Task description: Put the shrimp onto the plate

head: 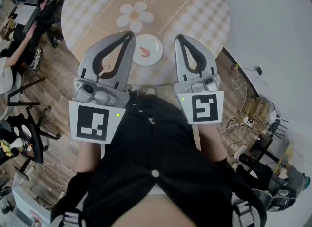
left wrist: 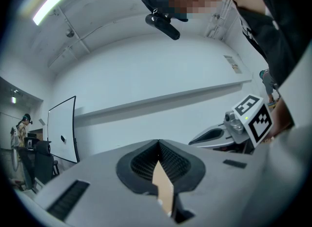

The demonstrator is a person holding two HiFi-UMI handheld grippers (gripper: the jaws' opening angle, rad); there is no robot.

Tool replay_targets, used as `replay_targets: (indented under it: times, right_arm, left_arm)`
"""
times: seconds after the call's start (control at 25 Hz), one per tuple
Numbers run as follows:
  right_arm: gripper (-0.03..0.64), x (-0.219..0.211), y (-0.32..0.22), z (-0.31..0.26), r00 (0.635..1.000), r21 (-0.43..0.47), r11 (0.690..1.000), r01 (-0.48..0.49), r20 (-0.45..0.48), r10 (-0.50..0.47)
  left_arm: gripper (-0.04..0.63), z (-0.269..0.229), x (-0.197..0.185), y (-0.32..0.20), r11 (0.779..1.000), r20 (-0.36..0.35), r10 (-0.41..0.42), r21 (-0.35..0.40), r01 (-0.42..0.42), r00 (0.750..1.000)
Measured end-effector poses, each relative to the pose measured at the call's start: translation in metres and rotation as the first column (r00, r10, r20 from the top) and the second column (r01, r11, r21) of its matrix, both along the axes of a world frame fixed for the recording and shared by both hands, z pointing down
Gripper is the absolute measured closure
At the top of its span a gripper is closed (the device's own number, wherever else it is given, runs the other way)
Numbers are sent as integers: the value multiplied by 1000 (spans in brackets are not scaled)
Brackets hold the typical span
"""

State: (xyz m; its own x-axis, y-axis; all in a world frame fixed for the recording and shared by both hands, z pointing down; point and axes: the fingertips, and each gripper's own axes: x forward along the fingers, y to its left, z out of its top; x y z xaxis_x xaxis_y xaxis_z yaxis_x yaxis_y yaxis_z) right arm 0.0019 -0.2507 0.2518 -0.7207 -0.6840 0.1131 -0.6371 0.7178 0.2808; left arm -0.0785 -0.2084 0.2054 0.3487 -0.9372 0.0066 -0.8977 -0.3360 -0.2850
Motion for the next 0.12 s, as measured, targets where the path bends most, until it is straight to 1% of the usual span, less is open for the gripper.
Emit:
replay_targets:
  times: [0.12]
  right_arm:
    - [614,0,0,0,1000,5,1000,1,-2,-1]
  left_arm:
    - [592,1,-1,-1,1000,-1,0,-2,0,1000]
